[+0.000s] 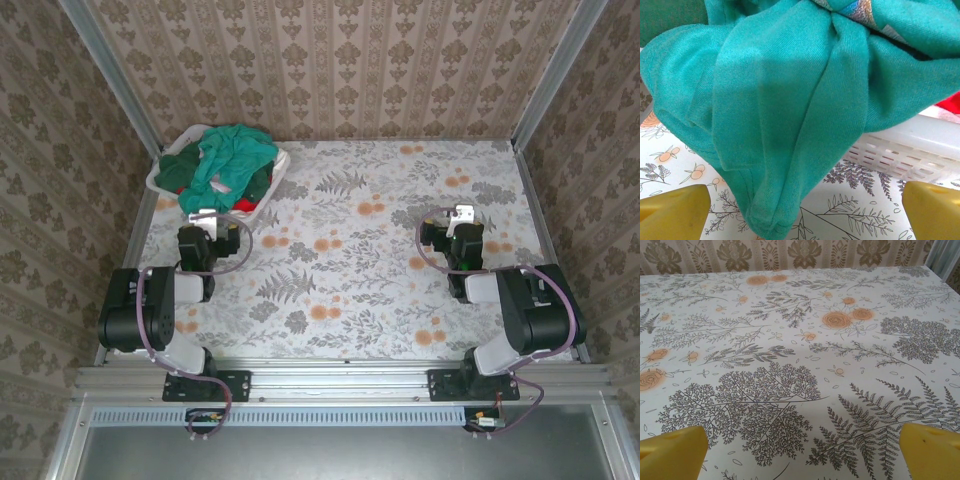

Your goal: Fold and stack the t-shirts

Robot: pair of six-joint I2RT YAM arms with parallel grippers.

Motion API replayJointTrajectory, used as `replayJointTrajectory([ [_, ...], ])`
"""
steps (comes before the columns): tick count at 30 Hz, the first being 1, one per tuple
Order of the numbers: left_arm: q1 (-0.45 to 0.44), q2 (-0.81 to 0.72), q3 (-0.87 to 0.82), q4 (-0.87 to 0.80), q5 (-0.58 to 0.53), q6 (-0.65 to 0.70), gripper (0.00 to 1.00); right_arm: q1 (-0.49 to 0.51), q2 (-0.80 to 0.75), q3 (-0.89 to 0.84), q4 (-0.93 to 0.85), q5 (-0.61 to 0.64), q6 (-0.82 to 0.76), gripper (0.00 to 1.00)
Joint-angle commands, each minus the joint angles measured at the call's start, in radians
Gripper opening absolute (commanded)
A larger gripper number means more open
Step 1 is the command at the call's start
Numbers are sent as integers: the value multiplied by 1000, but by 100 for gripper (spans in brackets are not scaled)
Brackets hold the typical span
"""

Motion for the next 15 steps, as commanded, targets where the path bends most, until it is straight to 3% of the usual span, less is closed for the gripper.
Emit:
replayJointTrajectory([
  [1, 4, -11, 7, 10, 12, 18, 100, -5, -2, 14, 1, -16, -6, 100],
  [4, 1, -14, 9, 15, -13, 22, 100, -6, -4, 11, 2, -16, -6, 100],
  [6, -93, -107, 20, -74, -276, 44, 100, -2, -40, 36, -49, 23, -2, 100],
  [7, -174, -188, 65, -204, -479, 69, 100, 14, -106, 88, -205, 75, 0, 100],
  [8, -237, -263, 126, -348, -585, 78, 100, 23, -177, 153, -358, 92, 3, 100],
  [9, -276, -329, 179, -475, -614, 54, 100, 24, -224, 204, -461, 85, 21, 100],
  [11, -318, -459, 308, -810, -596, -157, 100, 21, -303, 280, -588, 76, 119, 100],
  [13, -306, -560, 425, -1238, -600, -604, 100, 20, -370, 339, -747, 83, 303, 100],
  [14, -279, -598, 426, -1290, -540, -693, 100, 18, -396, 363, -854, 129, 405, 100],
  [15, -243, -638, 390, -1256, -391, -705, 100, 11, -423, 365, -927, 180, 504, 100],
])
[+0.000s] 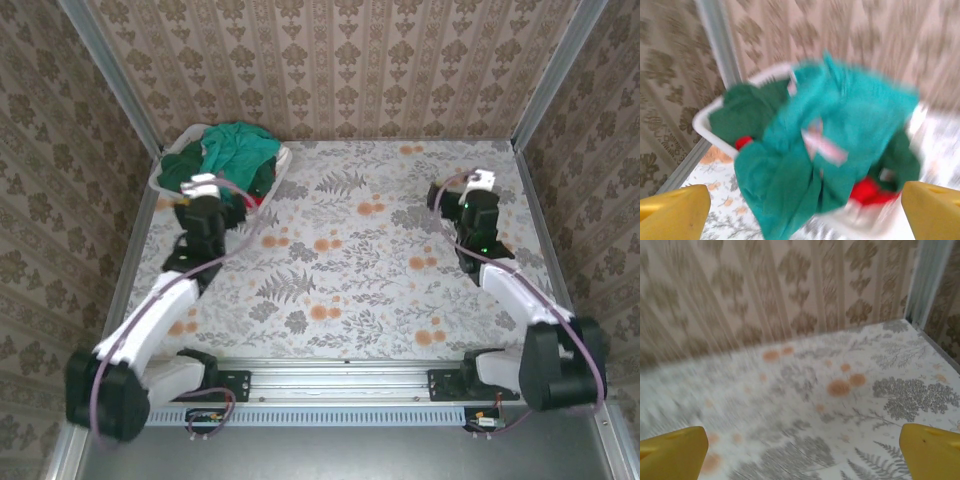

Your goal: Fold and stack the t-shirts

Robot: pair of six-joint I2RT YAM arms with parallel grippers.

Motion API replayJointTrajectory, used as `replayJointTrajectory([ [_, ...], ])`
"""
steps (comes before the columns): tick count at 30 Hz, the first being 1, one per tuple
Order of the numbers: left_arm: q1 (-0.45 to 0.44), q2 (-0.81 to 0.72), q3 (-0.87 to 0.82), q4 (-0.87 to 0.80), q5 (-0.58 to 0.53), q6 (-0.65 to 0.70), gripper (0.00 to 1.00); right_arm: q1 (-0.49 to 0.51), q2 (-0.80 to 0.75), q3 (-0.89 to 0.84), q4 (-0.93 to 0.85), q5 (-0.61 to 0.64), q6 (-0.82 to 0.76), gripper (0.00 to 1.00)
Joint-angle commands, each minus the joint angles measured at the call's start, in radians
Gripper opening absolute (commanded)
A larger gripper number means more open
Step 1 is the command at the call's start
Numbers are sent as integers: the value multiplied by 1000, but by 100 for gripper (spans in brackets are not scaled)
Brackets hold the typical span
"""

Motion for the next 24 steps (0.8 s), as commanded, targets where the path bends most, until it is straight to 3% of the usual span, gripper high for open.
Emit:
replayJointTrajectory([
  [1, 82, -114, -61, -349, 164, -358, 100, -21, -87, 11, -340, 30, 276, 100],
  [3, 104, -141, -111, -328, 240, -405, 100, -31, -120, -38, -247, -213, 163, 100],
  [4, 105, -136, -114, -346, 237, -408, 100, -28, -127, -52, -232, -263, 166, 100],
  [9, 168, -22, -55, -417, 252, -384, 100, -22, -67, -32, -282, -373, 176, 100],
  [13, 253, 130, 22, -364, 392, -372, 100, -9, -7, -10, -314, -420, 171, 100],
  [18, 45, 325, 184, -400, 271, -421, 100, 13, 14, -31, -280, -442, 188, 100],
  [21, 7, 448, 257, -423, 274, -482, 99, 21, 26, -31, -280, -452, 188, 100],
  [24, -23, 531, 317, -468, 192, -510, 93, 23, 29, -24, -307, -456, 179, 100],
])
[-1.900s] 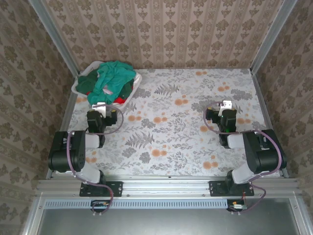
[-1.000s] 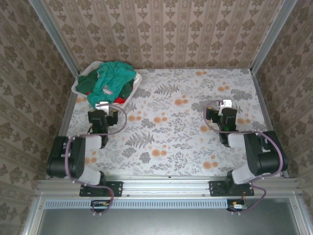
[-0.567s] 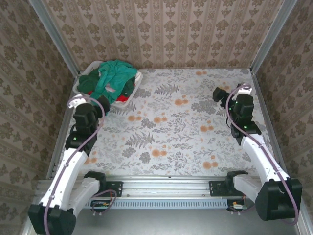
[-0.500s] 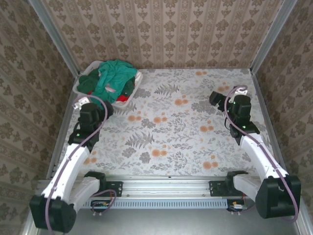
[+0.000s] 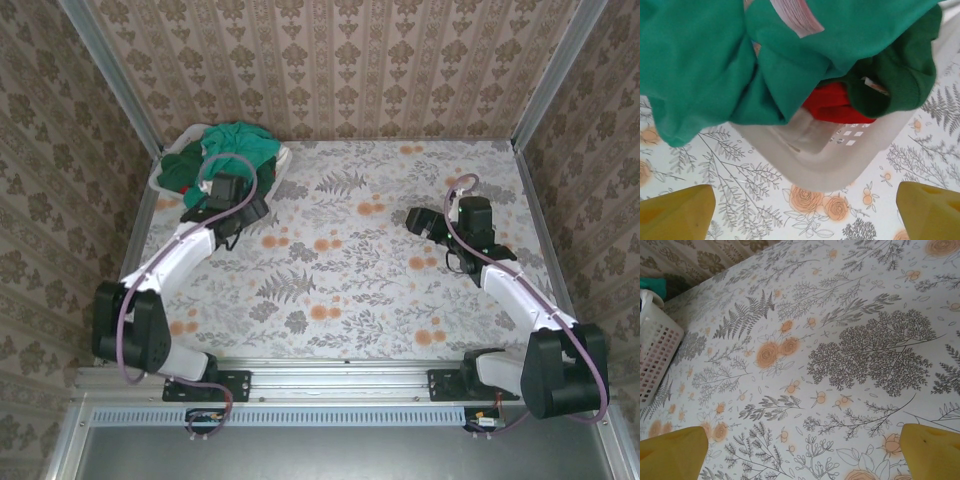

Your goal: Fold and stack the t-shirts

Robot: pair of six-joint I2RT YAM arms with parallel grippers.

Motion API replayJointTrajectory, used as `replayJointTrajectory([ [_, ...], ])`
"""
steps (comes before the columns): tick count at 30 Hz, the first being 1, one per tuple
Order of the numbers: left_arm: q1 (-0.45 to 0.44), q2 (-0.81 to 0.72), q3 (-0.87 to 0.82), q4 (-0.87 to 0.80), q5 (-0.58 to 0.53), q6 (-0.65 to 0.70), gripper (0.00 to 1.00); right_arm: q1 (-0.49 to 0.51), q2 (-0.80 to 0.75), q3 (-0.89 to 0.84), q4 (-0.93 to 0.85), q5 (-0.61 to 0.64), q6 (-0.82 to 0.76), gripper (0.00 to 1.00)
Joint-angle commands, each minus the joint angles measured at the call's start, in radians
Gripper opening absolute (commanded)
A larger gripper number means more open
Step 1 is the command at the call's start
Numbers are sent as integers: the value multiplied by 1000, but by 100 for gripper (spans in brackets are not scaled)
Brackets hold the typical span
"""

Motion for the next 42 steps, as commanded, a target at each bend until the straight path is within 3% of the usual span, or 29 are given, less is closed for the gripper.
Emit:
replayJointTrajectory([
  [1, -11, 76, 57, -88, -96, -74, 93, 5, 3, 12, -32, -33, -1, 100],
  [9, 17, 176, 90, -41, -97, -121, 88, 5, -20, -3, -62, -24, -24, 100],
  [17, 74, 79, -34, 9, -34, -115, 59, 5, -22, -19, -46, -54, -12, 100],
  [21, 95, -17, -86, -59, -35, -61, 50, 5, -5, -16, -34, -90, 7, 100],
  [25, 178, -171, -190, -124, 18, 0, 36, 8, 8, -20, -13, -111, 26, 100],
  [30, 256, -345, -237, -215, 6, 56, 41, 19, 20, -15, -8, -116, 29, 100],
  [32, 221, -360, -188, -223, 16, 91, 48, 23, 21, -11, -13, -115, 31, 100],
  [33, 179, -345, -152, -215, 9, 129, 58, 25, 21, -12, -13, -114, 30, 100],
  [34, 108, -309, -94, -206, -17, 185, 68, 25, 22, -13, -15, -111, 31, 100],
  [35, 38, -250, -25, -196, -37, 293, 72, 25, 23, -13, -16, -110, 29, 100],
  [39, -160, 75, 304, -234, -75, 691, 69, 25, 23, -12, -35, -95, 27, 100],
  [42, -198, 303, 555, -311, -118, 845, 64, 19, 18, -10, -60, -85, 23, 100],
])
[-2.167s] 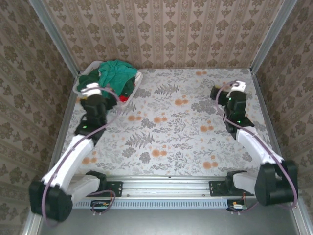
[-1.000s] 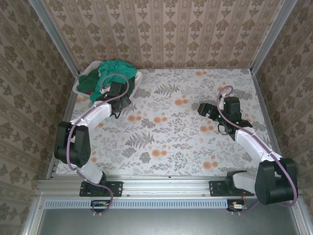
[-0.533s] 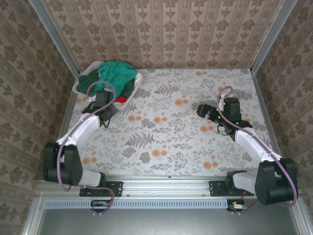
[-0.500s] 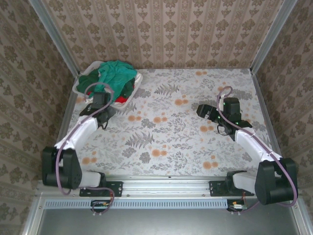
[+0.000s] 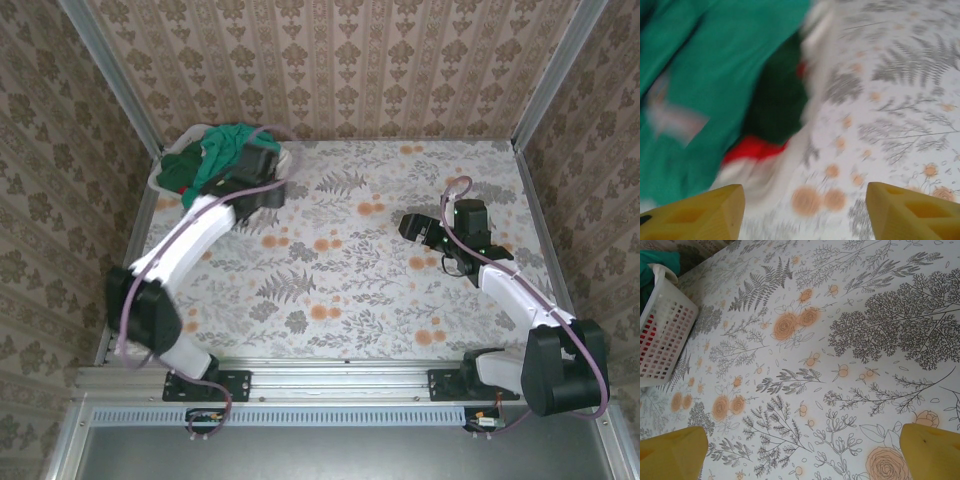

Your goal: Fold and stack the t-shirts

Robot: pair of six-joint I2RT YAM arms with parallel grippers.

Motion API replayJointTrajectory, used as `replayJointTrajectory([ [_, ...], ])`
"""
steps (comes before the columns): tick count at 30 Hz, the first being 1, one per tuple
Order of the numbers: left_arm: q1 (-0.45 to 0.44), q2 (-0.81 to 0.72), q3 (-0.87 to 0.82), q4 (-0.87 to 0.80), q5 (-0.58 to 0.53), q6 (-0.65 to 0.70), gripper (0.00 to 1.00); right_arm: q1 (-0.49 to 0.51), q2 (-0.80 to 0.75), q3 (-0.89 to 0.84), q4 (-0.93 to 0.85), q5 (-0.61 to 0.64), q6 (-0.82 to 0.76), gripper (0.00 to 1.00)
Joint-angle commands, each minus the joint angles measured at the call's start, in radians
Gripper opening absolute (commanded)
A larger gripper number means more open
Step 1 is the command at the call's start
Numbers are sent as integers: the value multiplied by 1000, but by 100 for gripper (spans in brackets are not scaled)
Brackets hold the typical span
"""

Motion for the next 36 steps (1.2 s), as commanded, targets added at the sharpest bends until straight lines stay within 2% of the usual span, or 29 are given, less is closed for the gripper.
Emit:
replayJointTrajectory([
  [1, -12, 222, 235, -139, -37, 301, 60, -4, 3, 0, -36, 10, -1, 100],
  [5, -7, 478, 562, -303, -56, 310, 54, -10, -12, -9, -54, 22, -3, 100],
  [10, 6, 627, 727, -369, -63, 314, 52, -11, -24, -30, -45, 19, -3, 100],
  [15, 36, 642, 674, -317, -58, 279, 53, -11, -22, -31, -51, 20, -5, 100],
  [18, 39, 666, 691, -344, -132, 242, 57, -11, -22, -28, -52, 14, -5, 100],
  [24, 28, 602, 657, -312, -141, 234, 60, -11, -18, -27, -46, 7, 2, 100],
  [26, 27, 591, 651, -296, -177, 241, 60, -11, -18, -29, -43, 11, 6, 100],
  [28, 40, 620, 685, -328, -159, 248, 58, -12, -14, -31, -35, 7, 10, 100],
  [31, 40, 671, 709, -364, -197, 263, 54, -11, -7, -31, -33, 2, 13, 100],
  [34, 30, 687, 673, -364, -217, 276, 51, -11, -1, -31, -32, 4, 15, 100],
  [36, 28, 688, 667, -397, -202, 267, 45, -11, 2, -28, -34, -2, 15, 100],
])
